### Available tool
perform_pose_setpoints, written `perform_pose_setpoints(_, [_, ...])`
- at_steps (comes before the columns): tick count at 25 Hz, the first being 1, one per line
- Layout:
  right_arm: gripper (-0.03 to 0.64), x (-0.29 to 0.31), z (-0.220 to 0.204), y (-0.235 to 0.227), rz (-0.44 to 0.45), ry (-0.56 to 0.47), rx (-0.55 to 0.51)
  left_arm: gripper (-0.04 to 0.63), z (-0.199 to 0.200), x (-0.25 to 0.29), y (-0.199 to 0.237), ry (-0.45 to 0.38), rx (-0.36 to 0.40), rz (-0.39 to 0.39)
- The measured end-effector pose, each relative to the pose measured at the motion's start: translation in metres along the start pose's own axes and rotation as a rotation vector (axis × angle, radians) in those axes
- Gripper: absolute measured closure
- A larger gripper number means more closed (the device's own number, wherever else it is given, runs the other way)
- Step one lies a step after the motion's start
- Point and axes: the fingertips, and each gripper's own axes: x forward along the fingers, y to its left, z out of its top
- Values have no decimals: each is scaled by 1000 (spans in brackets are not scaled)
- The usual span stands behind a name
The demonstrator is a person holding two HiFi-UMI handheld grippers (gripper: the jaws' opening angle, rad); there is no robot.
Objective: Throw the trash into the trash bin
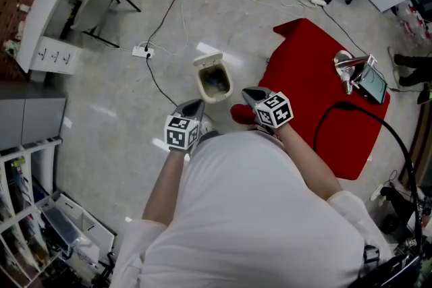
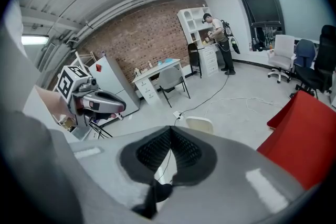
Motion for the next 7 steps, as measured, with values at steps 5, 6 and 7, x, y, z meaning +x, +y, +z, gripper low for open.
perform_pose_setpoints(5, [617, 2, -4, -2, -1, 7, -4, 591, -3, 3, 1, 5, -4, 1])
perform_pose_setpoints(6, [617, 4, -4, -3, 0, 8, -3, 591, -4, 4, 3, 8, -6, 1])
perform_pose_setpoints(7, [617, 5, -4, -3, 2, 9, -3, 591, -5, 4, 4, 10, -8, 2])
